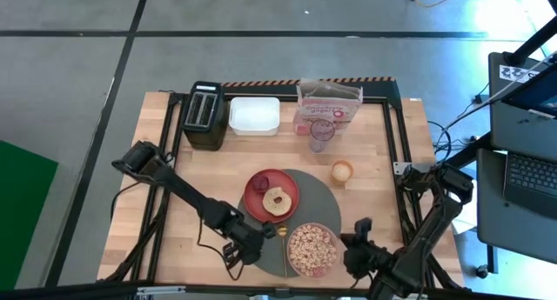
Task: Arrange a breakfast setting
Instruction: Return to Home Position
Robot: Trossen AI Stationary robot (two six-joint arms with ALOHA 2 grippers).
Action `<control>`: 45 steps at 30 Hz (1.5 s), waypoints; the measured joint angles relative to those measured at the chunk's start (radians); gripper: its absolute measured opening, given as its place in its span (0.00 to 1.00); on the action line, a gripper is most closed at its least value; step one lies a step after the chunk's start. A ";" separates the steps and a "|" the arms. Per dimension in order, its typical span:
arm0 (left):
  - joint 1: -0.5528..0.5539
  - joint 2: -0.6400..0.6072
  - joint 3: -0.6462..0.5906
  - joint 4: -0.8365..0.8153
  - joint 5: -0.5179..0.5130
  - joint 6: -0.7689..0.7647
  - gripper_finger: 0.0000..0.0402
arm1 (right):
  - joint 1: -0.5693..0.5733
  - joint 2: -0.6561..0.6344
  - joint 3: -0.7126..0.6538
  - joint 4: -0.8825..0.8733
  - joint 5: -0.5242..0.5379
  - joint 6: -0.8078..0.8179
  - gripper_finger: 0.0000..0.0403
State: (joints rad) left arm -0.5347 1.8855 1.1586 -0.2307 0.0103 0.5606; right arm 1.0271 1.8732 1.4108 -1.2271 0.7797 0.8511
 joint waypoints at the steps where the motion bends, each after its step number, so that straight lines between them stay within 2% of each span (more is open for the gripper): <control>1: -0.003 -0.016 0.000 0.002 0.000 -0.002 0.00 | 0.000 -0.002 0.013 0.003 0.028 -0.027 0.11; 3: -0.010 -0.044 0.000 0.005 0.008 -0.002 0.00 | 0.001 -0.006 0.020 0.052 0.083 -0.086 0.11; 6: -0.020 -0.081 0.000 0.051 0.065 -0.003 0.00 | 0.000 -0.013 0.018 0.221 0.155 -0.221 0.11; 10: -0.020 -0.092 0.001 0.182 0.270 -0.003 0.00 | -0.037 -0.010 0.016 0.517 0.149 -0.507 0.11; 13: -0.011 -0.092 0.002 0.309 0.402 0.010 0.00 | -0.091 -0.008 0.015 0.794 0.052 -0.832 0.11; 16: 0.004 -0.104 0.002 0.373 0.441 0.051 0.00 | -0.152 -0.008 0.015 1.032 -0.110 -1.094 0.11; 18: 0.017 -0.130 0.002 0.389 0.445 0.085 0.00 | -0.187 -0.008 0.015 1.121 -0.235 -1.234 0.11; 21: 0.036 -0.188 0.002 0.387 0.457 0.129 0.00 | -0.235 -0.008 0.016 1.169 -0.314 -1.354 0.11; 24: 0.059 -0.266 -0.012 0.385 0.480 0.175 0.00 | -0.282 -0.034 -0.024 1.201 -0.375 -1.419 0.11; 26: 0.081 -0.326 -0.044 0.384 0.483 0.197 0.00 | -0.320 -0.068 -0.111 1.312 -0.437 -1.447 0.10; 31: 0.173 -0.449 -0.173 0.448 0.482 0.175 0.00 | -0.450 -0.162 -0.460 1.804 -0.671 -1.434 0.02; 35: 0.280 -0.506 -0.295 0.629 0.500 0.127 0.00 | -0.585 -0.290 -0.685 2.106 -0.770 -1.431 0.03; 40: 0.489 -0.504 -0.354 0.903 0.619 -0.051 0.00 | -0.771 -0.526 -0.817 2.135 -0.928 -1.485 0.01; 42: 0.566 -0.502 -0.354 0.945 0.646 -0.125 0.00 | -0.832 -0.639 -0.838 2.140 -0.972 -1.498 0.02; 45: 0.654 -0.512 -0.354 0.944 0.654 -0.184 0.00 | -0.886 -0.821 -0.865 2.045 -0.999 -1.520 0.01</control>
State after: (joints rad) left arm 0.1194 1.3738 0.8047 0.7136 0.6638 0.3769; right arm 0.1412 1.0524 0.5458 0.8175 -0.2189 -0.6685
